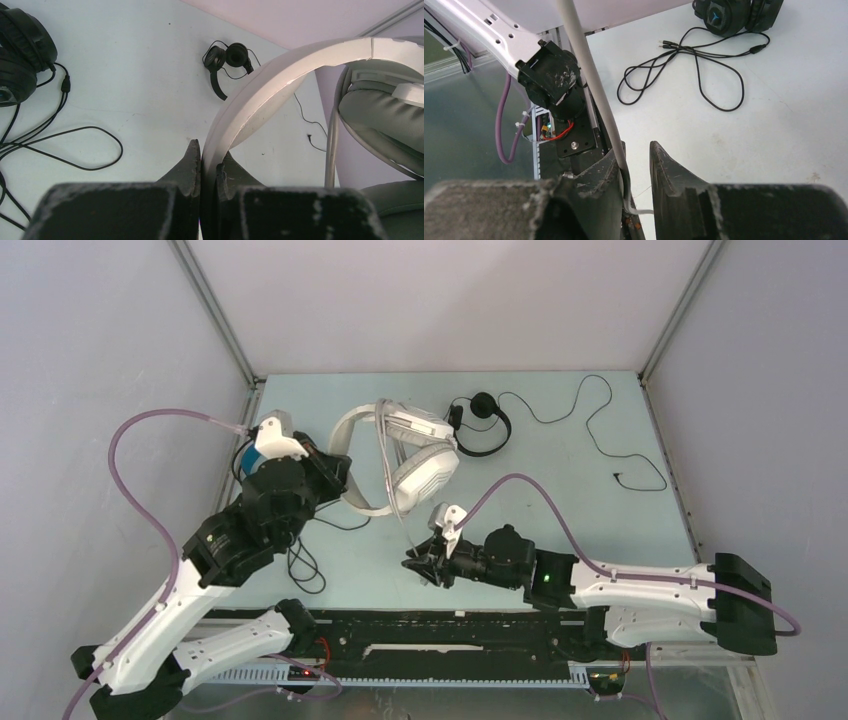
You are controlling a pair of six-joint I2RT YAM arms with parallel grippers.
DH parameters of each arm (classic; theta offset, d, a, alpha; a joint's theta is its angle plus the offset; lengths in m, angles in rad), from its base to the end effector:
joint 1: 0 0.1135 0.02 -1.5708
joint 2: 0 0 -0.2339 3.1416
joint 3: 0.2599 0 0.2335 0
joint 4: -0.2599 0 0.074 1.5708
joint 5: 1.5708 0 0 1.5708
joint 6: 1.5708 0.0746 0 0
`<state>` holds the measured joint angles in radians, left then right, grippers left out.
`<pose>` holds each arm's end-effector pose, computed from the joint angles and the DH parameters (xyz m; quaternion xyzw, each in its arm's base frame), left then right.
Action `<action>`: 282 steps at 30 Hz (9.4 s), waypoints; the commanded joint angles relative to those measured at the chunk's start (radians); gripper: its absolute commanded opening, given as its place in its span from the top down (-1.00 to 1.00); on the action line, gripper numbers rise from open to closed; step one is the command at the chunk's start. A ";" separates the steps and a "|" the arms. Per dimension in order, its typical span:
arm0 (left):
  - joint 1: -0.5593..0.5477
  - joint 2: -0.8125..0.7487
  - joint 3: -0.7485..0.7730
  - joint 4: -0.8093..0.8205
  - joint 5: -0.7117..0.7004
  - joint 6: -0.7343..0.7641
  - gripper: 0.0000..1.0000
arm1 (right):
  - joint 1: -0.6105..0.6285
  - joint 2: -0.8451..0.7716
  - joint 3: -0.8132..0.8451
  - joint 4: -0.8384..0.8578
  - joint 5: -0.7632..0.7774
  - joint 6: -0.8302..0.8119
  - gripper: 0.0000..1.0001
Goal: Wrap the headphones
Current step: Wrap the headphones cable around the headphones, then place the headphones at the center of the board.
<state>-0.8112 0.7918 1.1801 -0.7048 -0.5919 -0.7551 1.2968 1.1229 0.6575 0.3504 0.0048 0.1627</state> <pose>0.1479 -0.0953 0.3786 -0.1494 0.7790 -0.2287 0.5644 0.0801 0.2838 0.2596 -0.3997 0.6306 0.4422 0.4971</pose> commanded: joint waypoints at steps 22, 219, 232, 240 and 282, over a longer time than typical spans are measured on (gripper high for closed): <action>0.003 -0.003 0.109 0.148 0.054 -0.097 1.00 | 0.020 0.112 -0.181 0.325 -0.005 0.015 0.16; -0.088 -0.061 -0.545 0.772 -0.335 0.199 1.00 | -0.380 0.005 0.581 -0.630 -0.373 0.616 0.37; -0.088 -0.084 -0.596 0.878 -0.294 0.293 1.00 | -0.376 -0.032 0.775 -0.711 -0.172 0.436 0.19; -0.088 -0.076 -0.583 0.866 -0.286 0.321 1.00 | -0.324 0.113 0.914 -0.806 -0.067 0.329 0.17; -0.088 -0.052 -0.503 0.764 -0.252 0.222 1.00 | -0.295 0.243 0.752 -0.767 0.010 0.286 0.84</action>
<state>-0.9009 0.7574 0.5850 -0.0441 -0.8520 -0.4282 0.9775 1.3510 1.4277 -0.3946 0.0059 0.4438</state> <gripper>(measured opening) 0.094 0.093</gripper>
